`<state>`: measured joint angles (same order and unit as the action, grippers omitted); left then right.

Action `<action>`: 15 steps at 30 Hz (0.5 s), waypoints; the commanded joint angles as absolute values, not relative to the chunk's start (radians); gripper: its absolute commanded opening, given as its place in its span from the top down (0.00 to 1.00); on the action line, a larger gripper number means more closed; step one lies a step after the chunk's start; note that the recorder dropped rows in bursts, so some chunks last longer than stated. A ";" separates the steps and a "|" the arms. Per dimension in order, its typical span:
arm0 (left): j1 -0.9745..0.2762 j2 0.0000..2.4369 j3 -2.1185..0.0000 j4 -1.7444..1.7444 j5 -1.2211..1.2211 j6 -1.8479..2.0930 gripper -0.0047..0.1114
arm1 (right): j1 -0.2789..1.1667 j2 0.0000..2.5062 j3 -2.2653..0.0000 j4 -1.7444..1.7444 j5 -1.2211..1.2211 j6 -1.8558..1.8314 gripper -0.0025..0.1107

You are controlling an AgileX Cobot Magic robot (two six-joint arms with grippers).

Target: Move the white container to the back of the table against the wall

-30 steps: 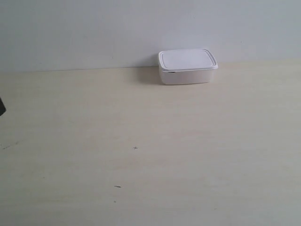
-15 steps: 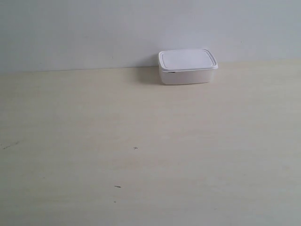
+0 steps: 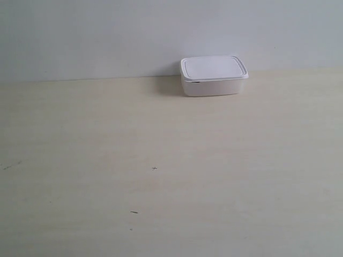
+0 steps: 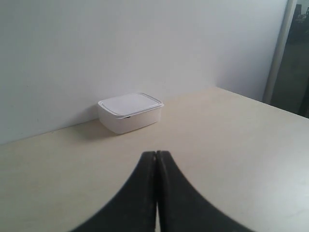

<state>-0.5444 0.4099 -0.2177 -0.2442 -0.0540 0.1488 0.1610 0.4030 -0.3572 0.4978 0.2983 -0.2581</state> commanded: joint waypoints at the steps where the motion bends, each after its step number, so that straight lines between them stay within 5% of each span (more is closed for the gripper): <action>1: -0.545 0.404 -0.213 -0.249 -0.056 0.154 0.96 | 0.156 0.398 -0.356 0.495 0.294 -0.262 0.98; 15: -0.506 0.317 -0.199 -0.249 -0.041 0.154 0.96 | 0.156 0.361 -0.356 0.374 0.131 -0.262 0.98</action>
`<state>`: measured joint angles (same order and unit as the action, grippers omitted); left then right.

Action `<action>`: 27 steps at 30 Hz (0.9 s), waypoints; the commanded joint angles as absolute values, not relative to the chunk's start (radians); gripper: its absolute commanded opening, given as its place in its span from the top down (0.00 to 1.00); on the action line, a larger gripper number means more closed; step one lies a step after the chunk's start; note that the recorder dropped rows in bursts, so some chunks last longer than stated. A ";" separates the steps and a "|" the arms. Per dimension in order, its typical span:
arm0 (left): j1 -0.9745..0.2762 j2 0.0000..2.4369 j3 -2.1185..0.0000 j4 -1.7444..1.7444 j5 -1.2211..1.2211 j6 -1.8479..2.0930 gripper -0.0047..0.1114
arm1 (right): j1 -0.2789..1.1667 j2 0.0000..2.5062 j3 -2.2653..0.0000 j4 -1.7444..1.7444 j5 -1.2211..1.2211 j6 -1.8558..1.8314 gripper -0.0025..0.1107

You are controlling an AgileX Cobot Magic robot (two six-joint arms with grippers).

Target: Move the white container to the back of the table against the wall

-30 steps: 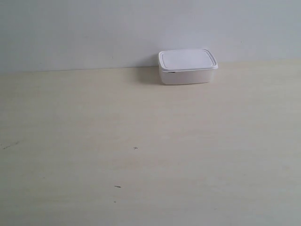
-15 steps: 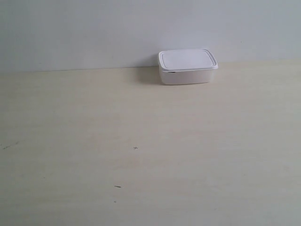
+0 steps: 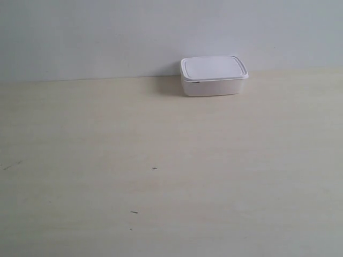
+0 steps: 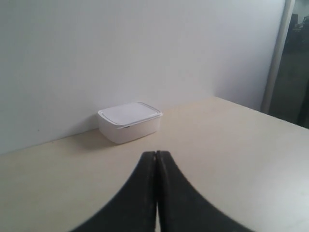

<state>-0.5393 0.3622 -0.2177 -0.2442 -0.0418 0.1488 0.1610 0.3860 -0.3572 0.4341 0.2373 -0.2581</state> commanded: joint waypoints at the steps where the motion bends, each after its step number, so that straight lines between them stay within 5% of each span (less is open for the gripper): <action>1: -0.487 0.305 -0.193 -0.249 -0.041 0.154 0.96 | 0.156 0.357 -0.356 0.375 0.112 -0.262 0.98; 10: -0.277 0.224 -0.106 -0.249 -0.037 0.154 0.96 | 0.156 0.247 -0.324 0.189 0.103 -0.262 0.98; 20: -0.008 0.081 0.000 -0.249 -0.033 0.154 0.96 | 0.156 0.000 0.000 0.030 0.164 -0.261 0.98; 27: 0.185 0.000 0.000 -0.249 0.144 0.154 0.96 | 0.156 0.000 0.000 -0.020 0.171 -0.261 0.98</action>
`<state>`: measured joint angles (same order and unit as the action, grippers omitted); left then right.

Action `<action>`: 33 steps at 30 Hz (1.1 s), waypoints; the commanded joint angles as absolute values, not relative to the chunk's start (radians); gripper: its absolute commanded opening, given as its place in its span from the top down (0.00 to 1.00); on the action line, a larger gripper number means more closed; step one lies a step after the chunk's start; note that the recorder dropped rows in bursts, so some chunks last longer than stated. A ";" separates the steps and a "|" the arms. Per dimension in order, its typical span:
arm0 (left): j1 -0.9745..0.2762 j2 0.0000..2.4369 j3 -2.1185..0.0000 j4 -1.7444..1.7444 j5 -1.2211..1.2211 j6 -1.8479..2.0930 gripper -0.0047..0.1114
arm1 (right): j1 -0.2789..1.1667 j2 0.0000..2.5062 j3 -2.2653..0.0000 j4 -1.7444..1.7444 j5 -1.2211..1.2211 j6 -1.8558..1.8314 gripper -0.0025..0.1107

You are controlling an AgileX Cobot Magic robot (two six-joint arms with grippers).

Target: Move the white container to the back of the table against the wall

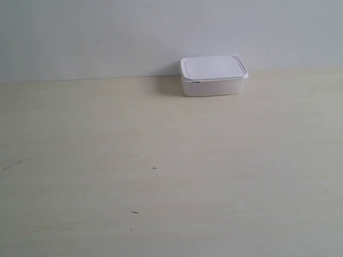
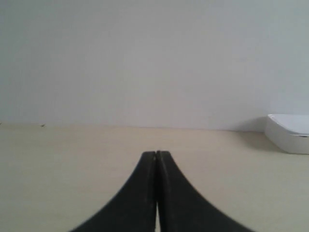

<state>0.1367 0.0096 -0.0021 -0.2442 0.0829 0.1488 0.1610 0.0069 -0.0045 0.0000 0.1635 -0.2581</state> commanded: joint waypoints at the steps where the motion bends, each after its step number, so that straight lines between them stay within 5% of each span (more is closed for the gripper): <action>1: 0.189 0.000 0.000 -0.249 0.152 0.154 0.96 | 0.156 0.000 0.000 -0.020 0.173 -0.261 0.98; 33: 0.189 0.000 0.000 -0.249 0.267 0.154 0.96 | 0.156 0.000 0.000 -0.029 0.281 -0.310 0.98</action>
